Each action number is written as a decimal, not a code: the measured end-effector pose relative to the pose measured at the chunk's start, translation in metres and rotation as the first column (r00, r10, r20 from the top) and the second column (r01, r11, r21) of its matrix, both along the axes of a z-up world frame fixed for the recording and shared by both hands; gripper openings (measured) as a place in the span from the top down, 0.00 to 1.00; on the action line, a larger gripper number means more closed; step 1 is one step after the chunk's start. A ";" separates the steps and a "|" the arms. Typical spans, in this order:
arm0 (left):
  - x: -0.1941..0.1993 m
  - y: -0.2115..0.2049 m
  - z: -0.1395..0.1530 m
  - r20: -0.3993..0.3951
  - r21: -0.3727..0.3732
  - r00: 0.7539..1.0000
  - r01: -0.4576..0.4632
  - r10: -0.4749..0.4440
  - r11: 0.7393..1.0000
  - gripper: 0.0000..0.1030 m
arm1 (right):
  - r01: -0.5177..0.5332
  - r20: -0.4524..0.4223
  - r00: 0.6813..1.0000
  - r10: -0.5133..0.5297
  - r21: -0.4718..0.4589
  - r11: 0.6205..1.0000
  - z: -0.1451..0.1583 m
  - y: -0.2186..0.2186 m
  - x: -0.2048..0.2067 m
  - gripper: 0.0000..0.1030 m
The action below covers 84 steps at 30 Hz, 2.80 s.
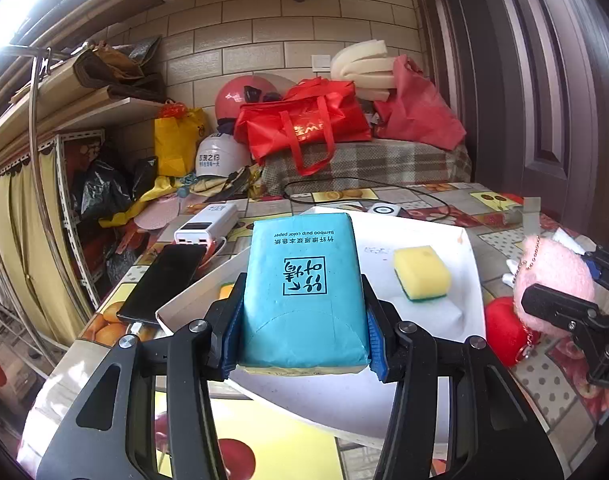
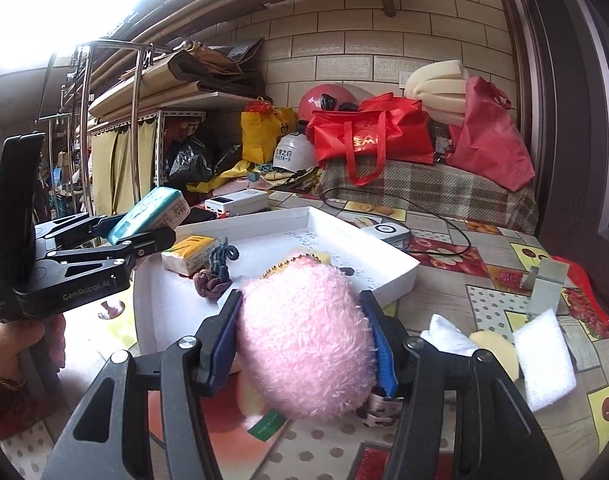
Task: Organize soft objects
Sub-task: 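Carry the pink ball and blue tissue pack with both grippers toward the tray, then lower the pink ball and blue tissue pack into the tray and open both grippers, then move the right gripper to the white foam strip while the left gripper approaches the red apple plush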
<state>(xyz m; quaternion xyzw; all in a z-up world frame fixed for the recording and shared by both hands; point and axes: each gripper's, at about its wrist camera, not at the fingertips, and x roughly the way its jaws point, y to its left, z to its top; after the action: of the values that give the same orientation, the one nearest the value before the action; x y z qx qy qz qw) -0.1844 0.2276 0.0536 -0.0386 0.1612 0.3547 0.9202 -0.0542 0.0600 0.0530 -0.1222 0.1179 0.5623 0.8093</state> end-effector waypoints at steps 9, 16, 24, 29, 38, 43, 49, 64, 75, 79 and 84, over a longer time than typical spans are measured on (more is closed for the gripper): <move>0.017 0.040 -0.001 -0.003 -0.046 0.996 -0.090 0.089 0.995 0.52 | -0.048 -0.067 0.997 0.046 -0.023 0.999 -0.001 0.062 -0.011 0.45; 0.031 0.053 -0.003 -0.038 -0.066 0.992 -0.122 0.120 0.990 0.52 | -0.011 -0.078 0.997 0.007 -0.061 0.998 -0.002 0.101 0.004 0.45; 0.039 0.062 -0.003 -0.050 -0.084 0.993 -0.113 0.109 0.990 0.52 | 0.051 -0.110 0.992 -0.059 -0.074 0.996 -0.001 0.117 0.029 0.45; 0.048 0.064 -0.003 -0.083 -0.087 0.993 -0.088 0.081 0.992 0.52 | 0.057 -0.102 0.993 -0.066 -0.086 0.995 -0.001 0.122 0.029 0.45; 0.046 0.056 0.000 -0.071 -0.024 0.988 -0.137 0.135 0.990 0.49 | 0.063 -0.076 0.995 -0.070 -0.093 0.994 0.000 0.126 0.025 0.42; 0.026 0.057 0.002 0.009 -0.017 0.963 -0.270 0.270 0.963 0.07 | 0.090 -0.026 0.995 -0.093 -0.092 0.992 0.001 0.126 0.018 0.30; 0.022 0.062 0.002 0.018 -0.041 0.958 -0.286 0.287 0.957 0.00 | 0.117 -0.064 0.991 -0.120 -0.053 0.992 0.004 0.121 0.029 0.00; 0.016 0.052 0.004 0.063 -0.014 0.960 -0.273 0.273 0.962 0.00 | 0.083 0.055 0.995 -0.080 -0.048 0.995 -0.001 0.104 -0.006 0.00; 0.016 0.013 0.006 0.077 -0.002 0.990 -0.119 0.119 0.993 0.00 | 0.059 0.031 0.998 -0.060 0.026 0.998 0.002 0.039 -0.002 0.00; 0.028 -0.021 0.006 0.055 0.017 0.998 0.022 -0.023 1.000 0.00 | 0.100 0.007 0.995 -0.100 0.035 0.994 0.004 0.002 0.019 0.00; 0.058 -0.071 0.005 -0.064 0.069 0.971 0.234 -0.230 0.970 0.00 | 0.248 -0.016 0.969 -0.247 0.013 0.969 0.004 -0.051 0.069 0.00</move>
<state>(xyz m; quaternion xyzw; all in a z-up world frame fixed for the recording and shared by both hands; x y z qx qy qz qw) -0.1262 0.1566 0.0581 0.0253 0.1764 0.2512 0.9514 0.0148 0.0089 0.0569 -0.0965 0.1337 0.4587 0.8732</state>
